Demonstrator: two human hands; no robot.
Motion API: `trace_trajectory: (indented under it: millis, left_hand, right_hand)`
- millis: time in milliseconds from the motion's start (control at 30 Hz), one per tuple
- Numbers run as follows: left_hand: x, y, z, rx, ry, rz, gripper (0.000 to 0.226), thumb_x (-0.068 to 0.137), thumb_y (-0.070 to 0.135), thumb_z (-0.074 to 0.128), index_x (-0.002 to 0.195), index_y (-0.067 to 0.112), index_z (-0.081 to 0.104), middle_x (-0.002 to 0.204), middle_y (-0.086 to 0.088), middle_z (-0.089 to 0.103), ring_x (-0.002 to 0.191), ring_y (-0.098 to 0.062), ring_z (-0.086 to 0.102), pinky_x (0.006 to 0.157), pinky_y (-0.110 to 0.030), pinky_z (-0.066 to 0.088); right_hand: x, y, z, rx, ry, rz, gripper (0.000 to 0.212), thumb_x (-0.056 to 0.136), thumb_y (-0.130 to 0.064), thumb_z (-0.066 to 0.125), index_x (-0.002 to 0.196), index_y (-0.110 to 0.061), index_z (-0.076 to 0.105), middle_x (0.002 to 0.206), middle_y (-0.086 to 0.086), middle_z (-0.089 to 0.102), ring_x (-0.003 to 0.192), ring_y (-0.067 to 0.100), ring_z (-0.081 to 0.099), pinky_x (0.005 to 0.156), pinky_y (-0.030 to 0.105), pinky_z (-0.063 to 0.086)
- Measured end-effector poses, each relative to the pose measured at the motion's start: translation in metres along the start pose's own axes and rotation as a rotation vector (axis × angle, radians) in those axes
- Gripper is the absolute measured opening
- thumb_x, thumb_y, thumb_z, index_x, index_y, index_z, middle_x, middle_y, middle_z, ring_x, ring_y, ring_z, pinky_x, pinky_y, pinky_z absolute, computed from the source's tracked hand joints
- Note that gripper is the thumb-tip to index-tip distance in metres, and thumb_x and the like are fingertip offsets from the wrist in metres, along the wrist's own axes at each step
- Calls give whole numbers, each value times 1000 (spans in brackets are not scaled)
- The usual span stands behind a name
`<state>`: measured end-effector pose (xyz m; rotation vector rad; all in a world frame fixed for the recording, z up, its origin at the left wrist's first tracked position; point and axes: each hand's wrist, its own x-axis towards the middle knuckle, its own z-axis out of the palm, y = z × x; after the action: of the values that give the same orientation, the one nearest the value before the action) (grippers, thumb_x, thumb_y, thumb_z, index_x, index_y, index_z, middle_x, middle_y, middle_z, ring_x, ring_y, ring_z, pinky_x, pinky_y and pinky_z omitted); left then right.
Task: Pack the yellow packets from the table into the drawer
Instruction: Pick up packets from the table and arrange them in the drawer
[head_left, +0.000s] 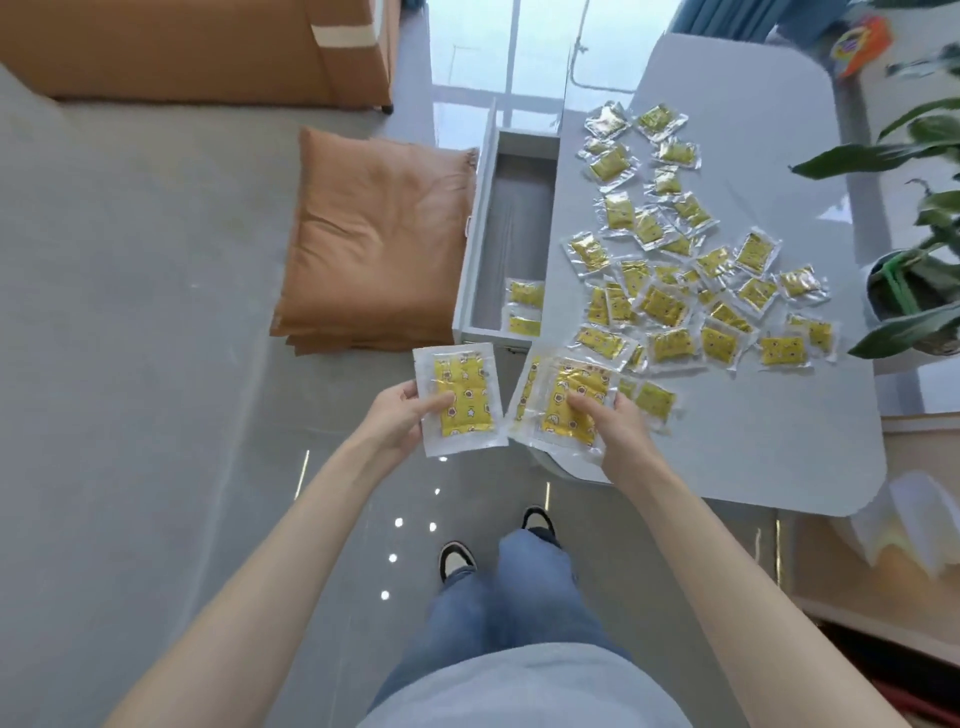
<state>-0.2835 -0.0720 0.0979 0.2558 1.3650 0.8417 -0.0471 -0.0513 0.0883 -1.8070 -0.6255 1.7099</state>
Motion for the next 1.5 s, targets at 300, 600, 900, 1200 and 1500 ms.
trace_trajectory:
  millis: [300,600,900,1200,1500]
  left_hand:
    - [58,84,-46,93,9,5,38,85,-2,64,123,1,58,119,-16,64,102,-28,65,79,-33,57]
    - [150,197,-69,286,-10,35,36,84,5,68,119,11,60,103,-2,69,87,-16,68,70,-25,59]
    - [229,296,-76,492,-73,14,50,80,15,73,127,13,56,118,-7,66,99,-24,67,84,-40,56]
    - [304,353,-55,746,-256,2,38,81,13,73,118,12,62,112,-6,68,92,-25,69,82,-40,56]
    - [383,341,12,1039,-422,-14,37,84,11,70,120,11,62,108,-6,69,91,-25,69,85,-40,56]
  right_hand:
    - [33,-31,81,70,32,45,35,88,-15,67,120,-6,58,101,2,69,89,14,64,95,35,46]
    - [117,-99,157,219,160,93,19,90,-7,62,108,-9,57,92,3,66,78,13,63,67,26,51]
    - [160,-153,216,438,304,154,31,89,-1,62,119,1,58,94,10,68,79,22,66,73,38,58]
    - [193,-150,260,749,511,266,28,89,3,60,117,1,60,91,11,67,78,25,65,77,44,57]
    - [255,-123,256,936,688,338,24,87,-3,65,110,-3,62,88,8,68,76,21,66,62,32,59]
